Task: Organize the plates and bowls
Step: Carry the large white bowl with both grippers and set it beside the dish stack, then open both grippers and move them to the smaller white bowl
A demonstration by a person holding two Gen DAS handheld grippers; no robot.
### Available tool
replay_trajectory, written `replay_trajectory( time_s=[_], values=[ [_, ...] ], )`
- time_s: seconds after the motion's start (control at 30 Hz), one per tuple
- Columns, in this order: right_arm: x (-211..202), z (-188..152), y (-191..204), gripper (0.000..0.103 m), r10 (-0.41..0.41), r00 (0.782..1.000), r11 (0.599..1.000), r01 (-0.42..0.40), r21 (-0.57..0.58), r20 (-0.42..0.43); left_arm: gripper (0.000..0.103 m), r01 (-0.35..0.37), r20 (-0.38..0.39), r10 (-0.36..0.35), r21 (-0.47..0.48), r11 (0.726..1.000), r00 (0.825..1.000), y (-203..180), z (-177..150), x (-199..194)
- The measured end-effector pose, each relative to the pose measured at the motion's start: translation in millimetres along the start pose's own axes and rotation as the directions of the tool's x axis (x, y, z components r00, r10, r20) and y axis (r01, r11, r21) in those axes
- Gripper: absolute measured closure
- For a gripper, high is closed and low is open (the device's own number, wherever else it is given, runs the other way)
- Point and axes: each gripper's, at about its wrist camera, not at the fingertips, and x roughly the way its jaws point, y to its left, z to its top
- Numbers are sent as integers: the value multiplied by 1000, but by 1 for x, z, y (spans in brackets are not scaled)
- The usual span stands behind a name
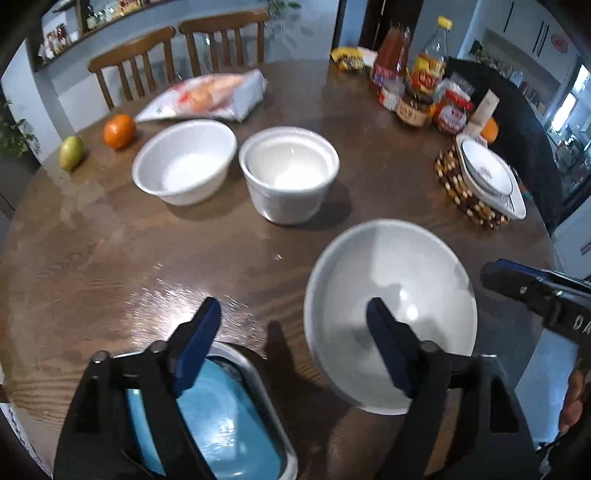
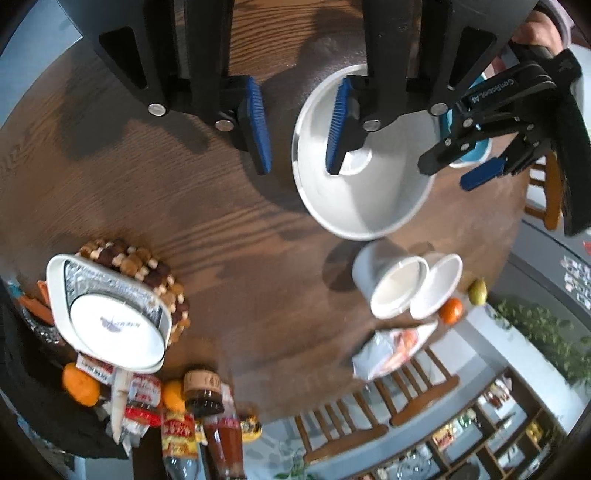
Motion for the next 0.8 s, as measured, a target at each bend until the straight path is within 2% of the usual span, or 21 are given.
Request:
replay_trajectory(
  time_s=[0.17,0.3,0.8],
  values=[
    [-17,9,6,61,34,998,999,-34,0,50,17,-33,51,34,-16,999,998,9,2,-18],
    [-27,13,17,59,79,994,997,-78,-12,69,4,-63,88,66,-38,997,994,18,4,-31],
    [-32,22,67,59,156,986,982,-148,-122,64,1,-141,179,161,-116,983,971,54,2,-69]
  ],
)
